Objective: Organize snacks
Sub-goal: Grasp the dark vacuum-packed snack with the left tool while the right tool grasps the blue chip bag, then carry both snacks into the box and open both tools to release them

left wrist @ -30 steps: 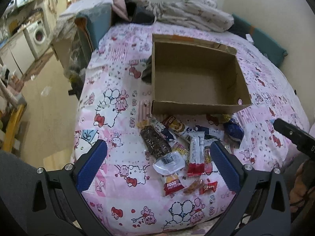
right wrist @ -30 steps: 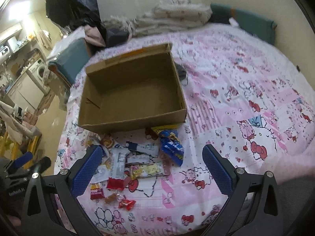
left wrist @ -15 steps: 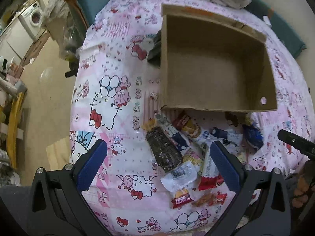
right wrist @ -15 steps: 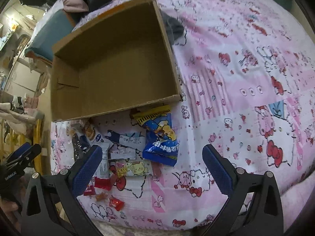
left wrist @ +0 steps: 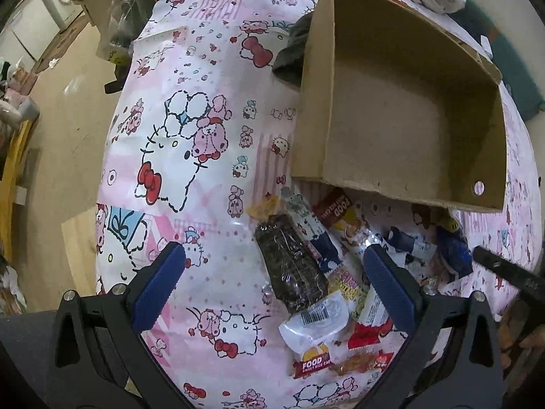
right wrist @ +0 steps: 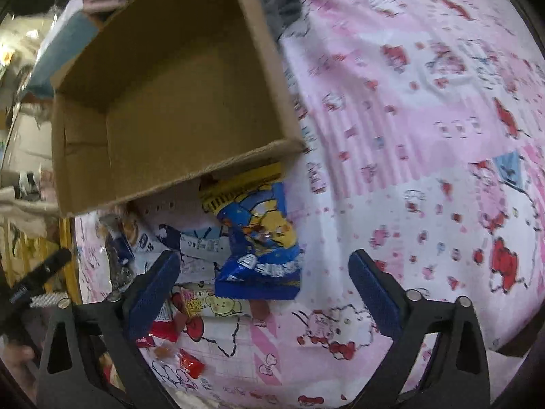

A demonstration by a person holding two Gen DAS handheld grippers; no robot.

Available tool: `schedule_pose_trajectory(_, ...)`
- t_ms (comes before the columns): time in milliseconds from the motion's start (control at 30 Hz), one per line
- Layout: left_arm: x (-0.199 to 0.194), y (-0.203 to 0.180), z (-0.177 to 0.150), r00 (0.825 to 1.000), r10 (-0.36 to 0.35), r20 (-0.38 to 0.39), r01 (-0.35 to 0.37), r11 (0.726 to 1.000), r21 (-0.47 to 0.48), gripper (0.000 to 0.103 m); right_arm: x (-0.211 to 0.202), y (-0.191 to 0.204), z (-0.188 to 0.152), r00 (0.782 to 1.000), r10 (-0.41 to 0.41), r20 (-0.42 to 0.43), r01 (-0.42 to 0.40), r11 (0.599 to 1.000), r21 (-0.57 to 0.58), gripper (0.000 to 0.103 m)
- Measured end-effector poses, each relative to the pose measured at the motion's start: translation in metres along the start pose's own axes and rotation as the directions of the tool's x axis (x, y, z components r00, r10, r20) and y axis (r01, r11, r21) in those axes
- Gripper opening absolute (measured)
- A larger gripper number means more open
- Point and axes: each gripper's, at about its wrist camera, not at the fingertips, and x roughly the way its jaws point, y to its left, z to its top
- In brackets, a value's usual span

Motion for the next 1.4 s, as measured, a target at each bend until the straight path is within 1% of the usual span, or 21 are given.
schedule_pose_trajectory(67,0.004,0.000,0.001,1.000,-0.003,-0.012,0.003,1.000,-0.009,0.103,0.013,0.006,0.003,1.000,-0.011,-0.027,0.010,1.000,-0.016,0.088)
schedule_pose_trajectory(133,0.009,0.002,0.000,1.000,0.000,-0.027,-0.001,1.000,-0.014,0.103,0.026,0.010,0.005,0.999,-0.025,-0.047,0.024,0.999,-0.026,0.082)
schedule_pose_trajectory(200,0.012,0.007,-0.001,0.999,0.001,-0.037,-0.002,1.000,-0.029,0.103,0.039,0.015,0.006,0.997,-0.048,-0.068,0.045,0.998,-0.048,0.070)
schedule_pose_trajectory(233,0.015,0.009,-0.001,0.999,-0.002,-0.044,0.001,0.999,-0.037,0.102,0.046,0.017,0.007,0.995,-0.064,-0.081,0.059,0.997,-0.059,0.067)
schedule_pose_trajectory(267,0.016,0.010,-0.002,0.999,-0.003,-0.047,0.001,0.999,-0.043,0.100,0.049,0.018,0.006,0.993,-0.077,-0.090,0.071,0.995,-0.065,0.056)
schedule_pose_trajectory(300,0.019,0.011,-0.002,0.999,0.002,-0.051,-0.004,0.999,-0.046,0.100,0.050,0.019,0.005,0.991,-0.093,-0.092,0.086,0.994,-0.073,0.051)
schedule_pose_trajectory(367,0.026,0.011,-0.004,0.998,0.012,-0.066,-0.015,0.999,-0.040,0.099,0.047,0.022,0.003,0.993,-0.094,-0.074,0.088,0.992,-0.089,0.047)
schedule_pose_trajectory(400,0.029,0.010,-0.005,0.997,0.012,-0.075,-0.015,0.999,-0.037,0.099,0.044,0.023,0.002,0.993,-0.095,-0.064,0.088,0.991,-0.101,0.040)
schedule_pose_trajectory(467,0.036,0.007,-0.010,0.995,0.009,-0.103,-0.013,0.999,-0.036,0.099,0.036,0.021,-0.001,0.994,-0.099,-0.040,0.095,0.991,-0.097,0.039)
schedule_pose_trajectory(567,0.049,0.003,-0.015,0.991,0.016,-0.135,-0.023,0.999,-0.048,0.099,0.022,0.014,-0.010,0.998,-0.054,-0.017,0.053,0.997,-0.046,0.036)
schedule_pose_trajectory(633,0.058,0.000,-0.019,0.988,0.008,-0.155,-0.019,0.997,-0.071,0.099,0.008,0.013,-0.018,1.000,-0.030,0.008,0.030,0.999,-0.030,0.036)
schedule_pose_trajectory(733,0.069,-0.008,-0.025,0.982,0.025,-0.188,-0.043,0.995,-0.092,0.099,-0.009,0.011,-0.026,0.999,0.006,0.046,-0.006,1.000,-0.014,0.036)
schedule_pose_trajectory(800,0.072,-0.016,-0.027,0.978,0.017,-0.208,-0.043,0.992,-0.121,0.099,-0.018,0.009,-0.032,0.997,0.026,0.067,-0.026,1.000,0.001,0.036)
schedule_pose_trajectory(867,0.076,-0.024,-0.031,0.975,0.038,-0.220,-0.066,0.991,-0.120,0.099,-0.025,0.004,-0.037,0.996,0.051,0.073,-0.052,0.998,0.018,0.036)
schedule_pose_trajectory(933,0.081,-0.030,-0.037,0.970,0.065,-0.235,-0.096,0.988,-0.124,0.099,-0.029,0.008,-0.038,0.995,0.065,0.076,-0.067,0.997,0.026,0.036)
schedule_pose_trajectory(1000,0.083,-0.031,-0.046,0.967,0.092,-0.237,-0.129,0.981,-0.147,0.099,-0.032,0.004,-0.037,0.994,0.080,0.080,-0.083,0.996,0.031,0.036)
schedule_pose_trajectory(1067,0.082,-0.029,-0.050,0.968,0.115,-0.222,-0.158,0.969,-0.188,0.099,-0.034,0.003,-0.038,0.991,0.094,0.090,-0.098,0.995,0.033,0.036)
schedule_pose_trajectory(1200,0.080,-0.031,-0.053,0.965,0.132,-0.226,-0.178,0.964,-0.199,0.099,-0.037,0.005,-0.038,0.987,0.122,0.106,-0.126,0.991,0.034,0.036)
schedule_pose_trajectory(1267,0.084,-0.034,-0.051,0.966,0.142,-0.216,-0.184,0.964,-0.189,0.096,-0.038,0.004,-0.038,0.985,0.134,0.113,-0.138,0.990,0.034,0.036)
schedule_pose_trajectory(1367,0.087,-0.054,-0.050,0.967,0.162,-0.196,-0.194,0.968,-0.157,0.085,-0.041,0.005,-0.039,0.981,0.151,0.118,-0.156,0.987,0.032,0.036)
schedule_pose_trajectory(1400,0.085,-0.059,-0.050,0.969,0.161,-0.187,-0.190,0.970,-0.150,0.074,-0.042,0.006,-0.039,0.980,0.157,0.120,-0.162,0.986,0.030,0.036)
